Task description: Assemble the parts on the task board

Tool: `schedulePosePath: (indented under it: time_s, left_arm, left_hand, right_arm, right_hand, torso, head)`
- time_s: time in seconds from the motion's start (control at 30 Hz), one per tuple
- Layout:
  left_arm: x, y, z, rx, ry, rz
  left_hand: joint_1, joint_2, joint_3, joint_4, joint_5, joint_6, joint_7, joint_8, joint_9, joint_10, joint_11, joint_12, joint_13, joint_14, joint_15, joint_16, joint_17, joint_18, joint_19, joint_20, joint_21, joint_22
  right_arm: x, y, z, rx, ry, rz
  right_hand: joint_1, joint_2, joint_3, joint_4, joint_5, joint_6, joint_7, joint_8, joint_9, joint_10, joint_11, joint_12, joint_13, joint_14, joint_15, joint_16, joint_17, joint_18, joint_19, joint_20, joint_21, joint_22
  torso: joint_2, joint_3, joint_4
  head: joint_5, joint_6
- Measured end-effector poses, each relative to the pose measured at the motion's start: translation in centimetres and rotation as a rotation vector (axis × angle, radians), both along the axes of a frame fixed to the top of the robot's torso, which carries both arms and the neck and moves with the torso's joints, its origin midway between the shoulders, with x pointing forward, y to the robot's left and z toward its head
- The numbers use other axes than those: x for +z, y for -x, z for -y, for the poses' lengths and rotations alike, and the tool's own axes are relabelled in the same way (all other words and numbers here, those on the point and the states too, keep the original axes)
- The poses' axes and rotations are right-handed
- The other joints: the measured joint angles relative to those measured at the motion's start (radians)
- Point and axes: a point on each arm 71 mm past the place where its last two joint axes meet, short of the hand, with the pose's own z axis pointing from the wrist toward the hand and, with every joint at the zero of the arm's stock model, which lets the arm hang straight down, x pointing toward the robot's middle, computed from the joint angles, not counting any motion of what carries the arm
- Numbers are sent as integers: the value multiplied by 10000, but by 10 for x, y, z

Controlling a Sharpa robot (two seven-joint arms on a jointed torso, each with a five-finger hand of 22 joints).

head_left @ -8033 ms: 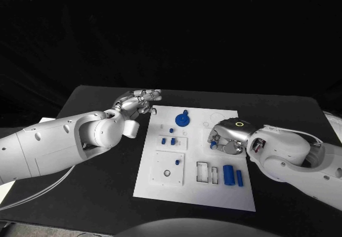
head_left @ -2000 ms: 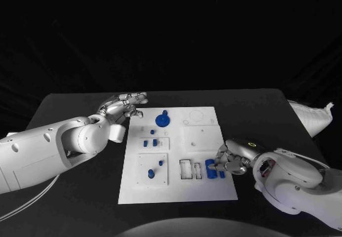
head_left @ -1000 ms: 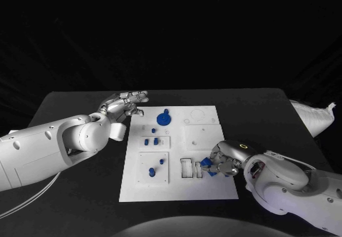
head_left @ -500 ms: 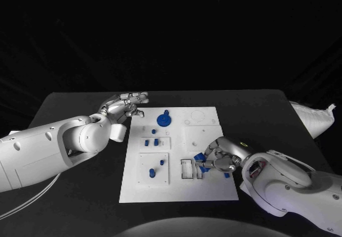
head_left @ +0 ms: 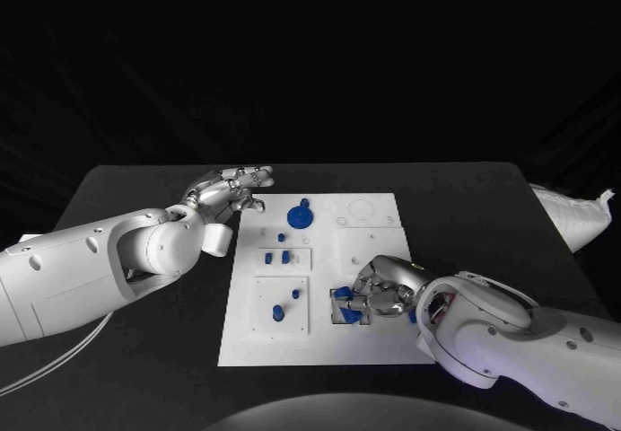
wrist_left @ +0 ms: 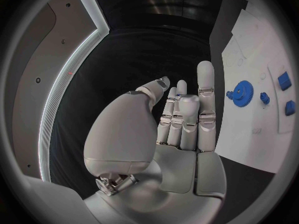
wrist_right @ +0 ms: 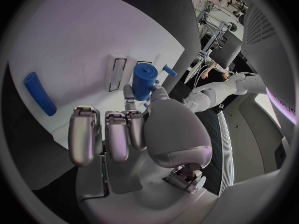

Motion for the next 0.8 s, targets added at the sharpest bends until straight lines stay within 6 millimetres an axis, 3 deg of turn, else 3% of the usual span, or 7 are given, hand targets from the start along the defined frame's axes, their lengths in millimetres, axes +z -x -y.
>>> schedulePosePath:
  time_s: [0.13,0.2,0.33,0.37,0.47,0.63,0.8]
  left_arm:
    - [0,0,0,-17,6,-3]
    - [0,0,0,-22,7,-4]
    - [0,0,0,-31,9,-7]
    - [0,0,0,-35,11,-7]
    - [0,0,0,-39,11,-8]
    - [0,0,0,-44,11,-9]
    - [0,1,0,-43,9,-10]
  left_hand:
    - [0,0,0,0,0,0,0,0,0,0,0,0,0,0,0,0,0,0,0,0,0,0]
    - [0,0,0,0,0,0,0,0,0,0,0,0,-1,0,0,0,0,0,0,0,0,1]
    - [0,0,0,0,0,0,0,0,0,0,0,0,-1,0,0,0,1,1,0,0,0,0]
    - [0,0,0,0,0,0,0,0,0,0,0,0,-1,0,0,0,1,0,0,0,0,1]
    - [0,0,0,0,0,0,0,0,0,0,0,0,-1,0,0,0,1,1,0,0,0,1]
    - [0,0,0,0,0,0,0,0,0,0,0,0,-1,0,0,0,1,0,0,0,0,1]
    - [0,0,0,1,0,0,0,0,0,0,0,0,-2,0,0,0,1,0,0,0,0,1]
  right_arm:
    - [0,-1,-3,57,23,-44]
    - [0,-1,-5,98,49,-76]
    - [-1,-1,-5,160,152,-110]
    - [-1,-1,-5,166,207,-118]
    - [-3,-2,-4,165,348,-145]
    - [-4,-2,-3,189,520,-41]
    - [-3,-3,-2,205,662,139]
  right_hand:
    - [-102,101,-87,-5,-77,0,0,104,85,-1,0,-81,2,-17,-55,0,0,-1,36,-36,0,-1]
    - [-155,148,-146,-7,-130,0,0,105,720,-21,-23,-156,14,-1,-72,0,0,0,36,-36,0,-1]
    - [-471,203,-344,-9,-433,97,-92,229,1092,-14,-93,-272,31,-1,-77,0,-1,0,1,-72,0,-1]
    - [-597,223,-406,-12,-561,215,-142,292,1152,2,-111,-274,29,-10,-90,0,-1,0,5,-76,0,-1]
    - [-1046,244,-749,-1,-1392,852,-649,448,1363,-43,-229,-269,21,-37,-149,0,-1,1,1,-142,0,-13]
    - [-1527,118,-1239,7,-2479,784,-649,434,1554,-51,-271,-298,3,-3,-182,-1,-2,1,1,-143,0,-34]
    - [-1615,54,-1331,18,-2666,784,-649,434,1624,-51,-271,-298,5,-3,-181,-1,-3,1,1,-142,0,-70]
  torso:
    - [0,2,-4]
    - [0,1,-4]
    - [0,3,-15]
    - [0,5,-16]
    - [-1,8,-20]
    - [-1,11,-19]
    - [-1,12,-17]
  head:
    - [19,-5]
    - [30,-9]
    - [56,-14]
    - [59,-14]
    - [62,-15]
    - [58,-8]
    - [42,-1]
